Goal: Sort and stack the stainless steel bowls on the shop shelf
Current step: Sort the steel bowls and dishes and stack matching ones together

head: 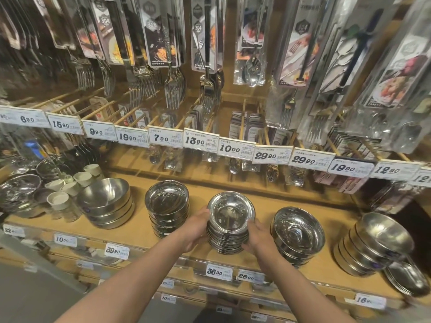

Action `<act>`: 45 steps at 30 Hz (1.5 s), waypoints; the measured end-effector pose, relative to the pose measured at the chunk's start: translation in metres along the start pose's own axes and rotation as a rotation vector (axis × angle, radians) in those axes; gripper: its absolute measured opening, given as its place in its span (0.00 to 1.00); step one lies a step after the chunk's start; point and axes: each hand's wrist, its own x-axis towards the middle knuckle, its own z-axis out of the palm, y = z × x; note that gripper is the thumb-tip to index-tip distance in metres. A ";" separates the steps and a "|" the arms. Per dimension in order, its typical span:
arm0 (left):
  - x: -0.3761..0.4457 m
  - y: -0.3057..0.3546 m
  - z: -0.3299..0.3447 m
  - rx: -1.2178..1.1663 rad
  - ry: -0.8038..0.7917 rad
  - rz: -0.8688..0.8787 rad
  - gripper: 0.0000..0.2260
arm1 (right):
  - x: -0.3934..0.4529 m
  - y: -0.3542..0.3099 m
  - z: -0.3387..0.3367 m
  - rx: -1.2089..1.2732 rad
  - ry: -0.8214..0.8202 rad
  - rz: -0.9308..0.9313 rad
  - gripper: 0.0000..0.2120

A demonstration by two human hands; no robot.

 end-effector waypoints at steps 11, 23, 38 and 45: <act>-0.048 -0.024 -0.026 0.069 0.068 -0.031 0.11 | -0.085 0.023 -0.069 0.272 0.253 0.095 0.13; -0.065 -0.033 0.005 0.069 -0.069 0.006 0.06 | -0.155 0.045 -0.085 0.379 0.408 0.106 0.11; -0.048 -0.054 0.095 -0.004 0.095 -0.066 0.09 | -0.095 0.058 -0.175 0.343 0.243 0.178 0.10; -0.010 -0.056 0.167 -0.137 0.167 -0.114 0.09 | -0.062 0.068 -0.242 0.218 0.162 0.199 0.12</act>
